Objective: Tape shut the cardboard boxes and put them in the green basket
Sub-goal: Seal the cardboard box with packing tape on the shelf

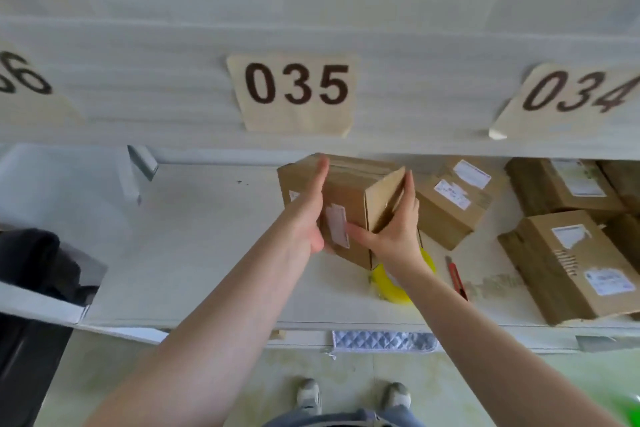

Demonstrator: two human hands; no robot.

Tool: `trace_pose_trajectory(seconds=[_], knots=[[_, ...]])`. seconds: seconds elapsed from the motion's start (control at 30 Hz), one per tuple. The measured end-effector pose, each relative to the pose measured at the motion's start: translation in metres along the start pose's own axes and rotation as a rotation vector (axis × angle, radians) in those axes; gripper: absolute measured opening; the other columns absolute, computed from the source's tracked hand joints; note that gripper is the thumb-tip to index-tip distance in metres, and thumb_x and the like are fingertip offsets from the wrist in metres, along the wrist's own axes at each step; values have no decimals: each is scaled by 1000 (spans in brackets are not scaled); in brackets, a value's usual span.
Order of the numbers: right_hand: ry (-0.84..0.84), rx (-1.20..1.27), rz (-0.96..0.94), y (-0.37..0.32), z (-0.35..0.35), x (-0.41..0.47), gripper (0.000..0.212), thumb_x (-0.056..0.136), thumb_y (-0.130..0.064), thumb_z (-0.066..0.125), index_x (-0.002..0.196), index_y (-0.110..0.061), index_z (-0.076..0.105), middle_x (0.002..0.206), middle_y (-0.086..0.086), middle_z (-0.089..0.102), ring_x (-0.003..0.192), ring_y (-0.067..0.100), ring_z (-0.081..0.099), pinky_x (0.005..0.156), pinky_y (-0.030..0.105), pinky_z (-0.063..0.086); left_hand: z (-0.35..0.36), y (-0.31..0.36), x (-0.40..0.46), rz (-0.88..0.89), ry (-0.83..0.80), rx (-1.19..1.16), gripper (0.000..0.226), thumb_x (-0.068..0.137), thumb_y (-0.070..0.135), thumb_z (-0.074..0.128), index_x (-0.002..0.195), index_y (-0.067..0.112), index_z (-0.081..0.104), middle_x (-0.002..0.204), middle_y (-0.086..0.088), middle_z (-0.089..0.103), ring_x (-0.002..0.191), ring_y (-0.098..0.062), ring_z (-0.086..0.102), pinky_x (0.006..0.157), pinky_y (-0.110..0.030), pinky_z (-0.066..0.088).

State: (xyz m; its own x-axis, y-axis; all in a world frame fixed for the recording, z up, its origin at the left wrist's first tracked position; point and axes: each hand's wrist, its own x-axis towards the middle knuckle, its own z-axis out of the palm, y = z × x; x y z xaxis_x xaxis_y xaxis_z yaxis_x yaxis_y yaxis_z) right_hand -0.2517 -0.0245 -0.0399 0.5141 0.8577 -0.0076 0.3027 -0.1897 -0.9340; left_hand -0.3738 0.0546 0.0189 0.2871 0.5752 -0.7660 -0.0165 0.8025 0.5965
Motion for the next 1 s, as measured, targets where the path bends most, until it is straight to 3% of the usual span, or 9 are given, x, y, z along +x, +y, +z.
trace_pose_trajectory(seconds=[0.1,0.27,0.33,0.43,0.5,0.7,0.83,0.93,1.0], knots=[[-65,-48,-162,0,1,-9,125,51,-48,85,151,-28,13,138,-9,32,129,8,33,108,28,29,-7,-2,9,27,-36,-4,54,74,69,67,100,21,60,63,-1,73,72,-23,67,62,-48,57],[-28,445,43,-2,-10,-2,42,80,-50,66,116,-29,60,107,-5,64,101,9,58,84,21,44,-39,-12,25,95,-156,-144,45,78,34,74,117,13,65,102,-8,73,93,-25,68,71,-43,57],[2,406,270,1,-18,7,46,80,-52,70,120,-30,60,111,-8,65,105,10,59,83,20,47,-56,-19,30,124,-276,-247,50,71,33,77,115,10,67,103,-9,74,91,-24,71,74,-37,59],[-343,552,667,8,-25,9,75,66,-62,72,131,-27,57,125,2,64,120,23,57,105,45,42,-80,-34,37,168,-495,-320,60,54,36,93,106,14,76,104,-8,74,93,-25,72,79,-39,59],[-481,702,755,11,-23,5,71,68,-56,75,129,-22,61,120,7,68,110,26,64,94,46,49,-89,-42,41,163,-553,-270,63,46,37,97,103,15,78,102,-7,75,92,-24,72,77,-39,59],[-392,716,734,17,-13,3,61,68,-37,80,122,-14,64,108,4,74,89,18,71,68,31,57,-102,-45,48,190,-523,-55,67,75,31,82,136,16,58,130,-10,63,118,-27,62,93,-44,52],[-325,598,653,23,-12,5,40,79,-33,77,111,-16,62,97,0,73,78,11,72,61,28,55,-101,-41,51,260,-166,9,64,88,2,63,147,18,42,147,-4,47,130,-20,50,100,-37,45],[-296,548,613,27,-1,0,36,85,-28,74,117,-20,60,95,-2,75,81,12,73,64,28,57,-91,-40,46,188,-39,133,41,96,33,59,135,18,57,144,-1,50,131,-20,47,109,-40,40],[-297,510,593,32,9,-6,43,86,-28,74,125,-23,57,106,-1,73,94,18,71,78,35,59,-84,-45,39,97,-92,237,55,88,59,57,127,19,62,129,1,63,120,-19,56,105,-41,44]])
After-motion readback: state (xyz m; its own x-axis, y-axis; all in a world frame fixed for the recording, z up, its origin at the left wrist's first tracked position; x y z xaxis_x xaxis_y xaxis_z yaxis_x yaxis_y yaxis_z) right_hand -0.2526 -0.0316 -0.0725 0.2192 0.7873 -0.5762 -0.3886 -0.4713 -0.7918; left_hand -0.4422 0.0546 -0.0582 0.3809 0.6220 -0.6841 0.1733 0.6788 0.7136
